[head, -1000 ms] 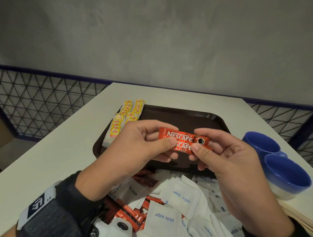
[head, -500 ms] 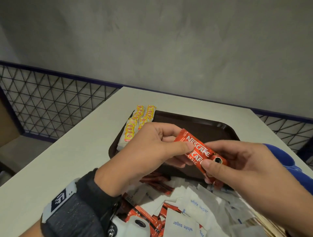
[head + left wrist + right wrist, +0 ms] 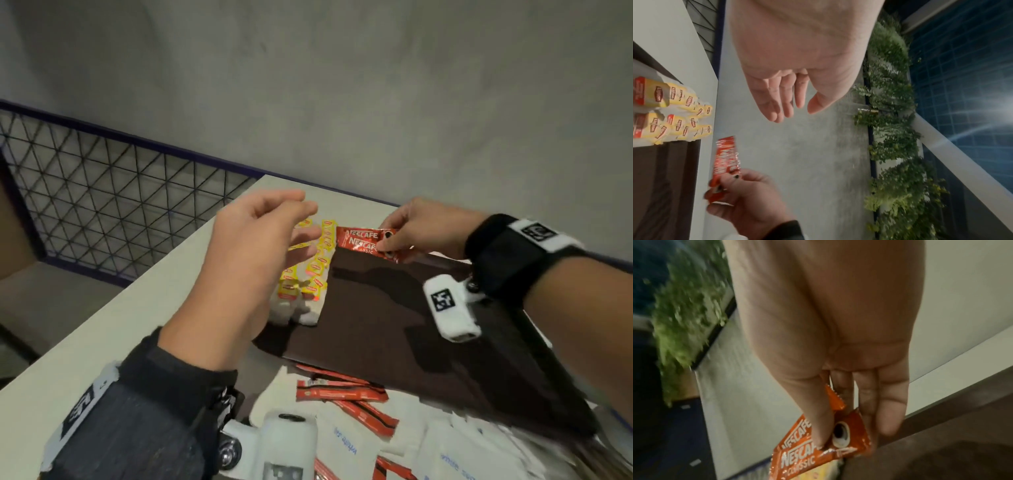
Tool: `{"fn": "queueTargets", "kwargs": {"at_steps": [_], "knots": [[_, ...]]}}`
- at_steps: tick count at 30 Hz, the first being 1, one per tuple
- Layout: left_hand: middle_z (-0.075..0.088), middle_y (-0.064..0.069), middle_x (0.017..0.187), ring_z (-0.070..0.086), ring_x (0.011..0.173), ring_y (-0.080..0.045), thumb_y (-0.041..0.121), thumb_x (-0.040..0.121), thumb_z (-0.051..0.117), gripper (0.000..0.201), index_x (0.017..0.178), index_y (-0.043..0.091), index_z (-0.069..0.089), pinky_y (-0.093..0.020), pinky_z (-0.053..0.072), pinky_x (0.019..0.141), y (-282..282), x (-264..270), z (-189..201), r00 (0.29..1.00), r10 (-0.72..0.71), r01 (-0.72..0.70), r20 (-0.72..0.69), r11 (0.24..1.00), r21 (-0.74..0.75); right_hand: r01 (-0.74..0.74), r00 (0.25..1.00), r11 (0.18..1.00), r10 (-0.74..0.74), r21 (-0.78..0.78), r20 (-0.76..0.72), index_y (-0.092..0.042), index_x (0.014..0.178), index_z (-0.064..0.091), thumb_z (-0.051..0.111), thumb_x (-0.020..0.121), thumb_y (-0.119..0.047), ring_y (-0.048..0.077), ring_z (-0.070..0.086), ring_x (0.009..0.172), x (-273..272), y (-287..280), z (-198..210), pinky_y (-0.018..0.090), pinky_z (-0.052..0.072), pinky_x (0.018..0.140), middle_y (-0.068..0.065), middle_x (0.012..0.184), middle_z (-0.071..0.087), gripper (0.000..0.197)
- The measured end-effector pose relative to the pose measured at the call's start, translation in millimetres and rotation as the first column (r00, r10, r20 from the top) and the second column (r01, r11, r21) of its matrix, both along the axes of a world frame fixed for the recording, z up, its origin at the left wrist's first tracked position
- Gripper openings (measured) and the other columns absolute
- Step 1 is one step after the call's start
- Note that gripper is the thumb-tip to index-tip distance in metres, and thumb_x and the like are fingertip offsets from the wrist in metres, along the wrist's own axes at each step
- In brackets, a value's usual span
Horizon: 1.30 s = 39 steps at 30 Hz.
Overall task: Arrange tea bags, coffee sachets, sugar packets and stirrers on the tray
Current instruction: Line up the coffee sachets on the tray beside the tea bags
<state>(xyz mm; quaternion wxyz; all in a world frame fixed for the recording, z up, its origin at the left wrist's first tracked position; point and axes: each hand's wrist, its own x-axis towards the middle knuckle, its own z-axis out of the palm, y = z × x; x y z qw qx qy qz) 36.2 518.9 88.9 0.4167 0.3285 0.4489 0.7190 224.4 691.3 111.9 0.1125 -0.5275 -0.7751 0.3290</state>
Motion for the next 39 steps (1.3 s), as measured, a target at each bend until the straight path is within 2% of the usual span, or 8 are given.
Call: {"fn": "queueTargets", "kwargs": {"at_steps": [3,7,10,19,23,29,35,39], "knots": [[0.079,-0.008,0.103,0.079,0.089,-0.027,0.012,0.089,0.073,0.008,0.096,0.016,0.075,-0.037,0.062,0.079,-1.3,-8.2,1.7,1.000,0.009,-0.009,0.009,1.000,0.024,0.044,0.976,0.998,-0.052,0.043,0.211,-0.011,0.087,0.076,0.078,0.088,-0.012,0.012,0.062,0.050,-12.1,35.3,-18.3,0.021,0.051,0.046,0.000,0.061,0.070,0.002],[0.080,-0.007,0.097,0.078,0.081,-0.022,0.011,0.087,0.072,0.008,0.084,0.019,0.074,-0.035,0.059,0.075,-0.6,-12.0,1.0,1.000,-0.004,0.004,0.008,0.999,0.053,0.139,0.962,0.990,-0.128,-0.030,0.241,-0.007,0.085,0.072,0.078,0.087,-0.008,0.029,0.066,0.074,-11.3,68.2,-36.3,0.041,0.060,0.072,0.017,0.079,0.070,0.006],[0.080,-0.007,0.095,0.076,0.077,-0.019,0.013,0.085,0.072,0.014,0.073,0.019,0.075,-0.034,0.056,0.072,1.2,-10.8,-1.8,1.000,-0.013,0.014,-0.004,0.998,0.060,0.135,0.963,0.989,-0.118,-0.055,0.244,-0.004,0.085,0.071,0.077,0.087,-0.005,0.033,0.071,0.077,-11.3,78.7,-44.6,0.048,0.063,0.080,0.020,0.082,0.071,0.006],[0.080,-0.004,0.088,0.074,0.076,-0.016,0.020,0.079,0.073,0.017,0.065,0.029,0.077,-0.032,0.052,0.069,3.5,-4.7,-5.1,0.999,-0.024,0.025,-0.033,0.999,0.025,0.086,0.938,0.994,-0.102,0.062,0.332,-0.006,0.095,0.072,0.069,0.095,-0.016,0.033,0.077,0.082,-24.5,74.3,-45.9,0.045,0.065,0.076,0.018,0.089,0.076,0.010],[0.079,-0.006,0.090,0.072,0.076,-0.016,0.019,0.084,0.073,0.021,0.064,0.027,0.076,-0.032,0.050,0.067,4.5,-6.2,-5.7,0.999,0.002,-0.002,-0.041,1.000,-0.002,-0.022,0.843,0.973,-0.106,0.230,0.527,-0.012,0.102,0.074,0.065,0.097,-0.021,0.022,0.068,0.079,-28.4,67.4,-43.0,0.029,0.058,0.063,0.008,0.091,0.073,0.014],[0.078,-0.003,0.086,0.071,0.074,-0.017,0.020,0.085,0.073,0.022,0.067,0.030,0.077,-0.034,0.049,0.068,7.0,-4.1,-9.5,0.996,0.009,-0.012,-0.084,0.999,-0.038,-0.115,0.843,0.956,-0.050,0.269,0.536,-0.023,0.091,0.075,0.075,0.088,-0.034,0.015,0.061,0.091,-28.4,74.7,-52.2,0.027,0.043,0.069,-0.003,0.094,0.070,0.011],[0.078,-0.004,0.086,0.069,0.073,-0.018,0.019,0.084,0.072,0.021,0.066,0.028,0.077,-0.035,0.048,0.069,8.9,-1.5,-11.6,0.993,-0.002,-0.004,-0.116,0.999,-0.049,-0.153,0.837,0.949,-0.024,0.277,0.547,-0.021,0.093,0.077,0.069,0.091,-0.016,0.019,0.066,0.096,-24.4,81.6,-57.2,0.028,0.049,0.076,0.000,0.099,0.074,0.009],[0.079,-0.004,0.086,0.069,0.073,-0.017,0.019,0.084,0.072,0.021,0.065,0.028,0.077,-0.035,0.048,0.070,9.9,-2.2,-13.0,0.991,0.006,-0.013,-0.134,0.999,-0.049,-0.140,0.862,0.951,-0.020,0.276,0.506,-0.019,0.098,0.078,0.068,0.094,-0.027,0.016,0.066,0.093,-21.8,81.1,-55.3,0.029,0.050,0.078,-0.001,0.097,0.074,0.014]]}}
